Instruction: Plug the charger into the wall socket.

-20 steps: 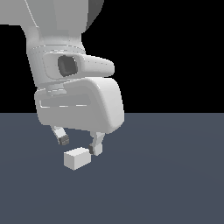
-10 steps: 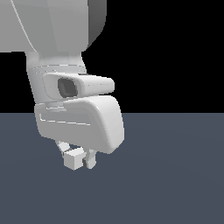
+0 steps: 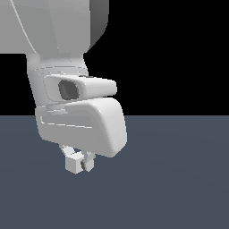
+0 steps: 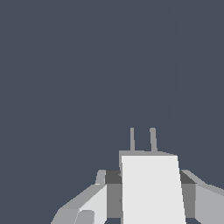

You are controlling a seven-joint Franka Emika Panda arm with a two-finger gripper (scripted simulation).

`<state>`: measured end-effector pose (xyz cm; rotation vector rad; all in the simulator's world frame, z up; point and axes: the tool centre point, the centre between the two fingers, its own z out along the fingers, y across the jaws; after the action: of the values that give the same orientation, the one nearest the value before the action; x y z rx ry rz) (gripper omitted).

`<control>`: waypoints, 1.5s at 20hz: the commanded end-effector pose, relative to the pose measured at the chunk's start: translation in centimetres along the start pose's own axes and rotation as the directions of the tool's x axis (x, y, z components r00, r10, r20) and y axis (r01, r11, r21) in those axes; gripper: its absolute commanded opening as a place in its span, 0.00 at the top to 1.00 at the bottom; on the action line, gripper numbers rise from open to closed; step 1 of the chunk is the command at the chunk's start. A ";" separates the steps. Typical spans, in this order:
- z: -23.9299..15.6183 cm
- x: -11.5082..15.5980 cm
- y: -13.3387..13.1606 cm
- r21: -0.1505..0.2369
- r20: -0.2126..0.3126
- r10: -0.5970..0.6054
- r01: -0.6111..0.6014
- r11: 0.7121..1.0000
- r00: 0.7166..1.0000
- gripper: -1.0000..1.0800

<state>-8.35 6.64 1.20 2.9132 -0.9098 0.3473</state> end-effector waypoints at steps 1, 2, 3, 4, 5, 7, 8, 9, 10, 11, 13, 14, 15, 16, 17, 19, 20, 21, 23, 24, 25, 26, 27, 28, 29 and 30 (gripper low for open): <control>0.0 0.0 0.0 0.000 0.000 -0.001 0.001 1.000 1.000 1.00; 0.0 0.0 0.0 0.001 0.000 -0.003 0.003 1.000 1.000 1.00; -0.1 0.1 0.0 0.002 0.000 -0.006 0.006 1.000 1.000 1.00; -0.1 0.1 0.0 0.003 0.000 -0.012 0.012 1.000 1.000 1.00; -0.2 0.2 0.0 0.004 0.000 -0.018 0.018 1.000 1.000 1.00; -0.4 0.4 -0.1 0.008 -0.001 -0.035 0.035 0.999 0.999 1.00; -0.6 0.5 -0.1 0.011 -0.001 -0.046 0.046 0.999 0.999 1.00; -0.7 0.6 -0.2 0.014 -0.002 -0.058 0.058 0.998 0.998 1.00; -0.9 0.8 -0.2 0.017 -0.002 -0.072 0.072 0.997 0.997 1.00; -1.1 0.9 -0.2 0.020 -0.003 -0.086 0.086 0.996 0.996 1.00; -1.5 1.3 -0.4 0.028 -0.005 -0.119 0.119 0.992 0.993 1.00; -1.7 1.5 -0.4 0.032 -0.006 -0.137 0.137 0.990 0.991 1.00; -1.9 1.7 -0.5 0.037 -0.007 -0.156 0.156 0.987 0.988 1.00; -2.2 1.9 -0.6 0.041 -0.008 -0.176 0.177 0.983 0.984 1.00; -2.4 2.1 -0.7 0.046 -0.009 -0.197 0.198 0.979 0.980 1.00; -3.0 2.5 -0.9 0.057 -0.012 -0.242 0.242 0.969 0.970 1.00; -3.3 2.8 -1.0 0.062 -0.014 -0.265 0.265 0.962 0.964 1.00; -3.6 3.0 -1.1 0.067 -0.016 -0.287 0.287 0.955 0.958 1.00; -4.2 3.4 -1.3 0.077 -0.020 -0.330 0.331 0.941 0.944 1.00; -4.4 3.6 -1.5 0.082 -0.021 -0.351 0.351 0.933 0.936 1.00; -4.7 3.8 -1.6 0.087 -0.023 -0.371 0.372 0.924 0.928 1.00; -5.0 4.0 -1.7 0.092 -0.025 -0.391 0.391 0.916 0.920 1.00; -5.2 4.1 -1.8 0.097 -0.027 -0.410 0.411 0.907 0.912 1.00; -5.5 4.3 -2.0 0.101 -0.029 -0.429 0.429 0.897 0.903 1.00; -5.7 4.5 -2.1 0.105 -0.031 -0.446 0.447 0.888 0.894 1.00; -6.0 4.6 -2.2 0.109 -0.033 -0.462 0.463 0.880 0.886 1.00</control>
<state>-4.79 6.62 7.66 3.0922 -0.2194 0.3767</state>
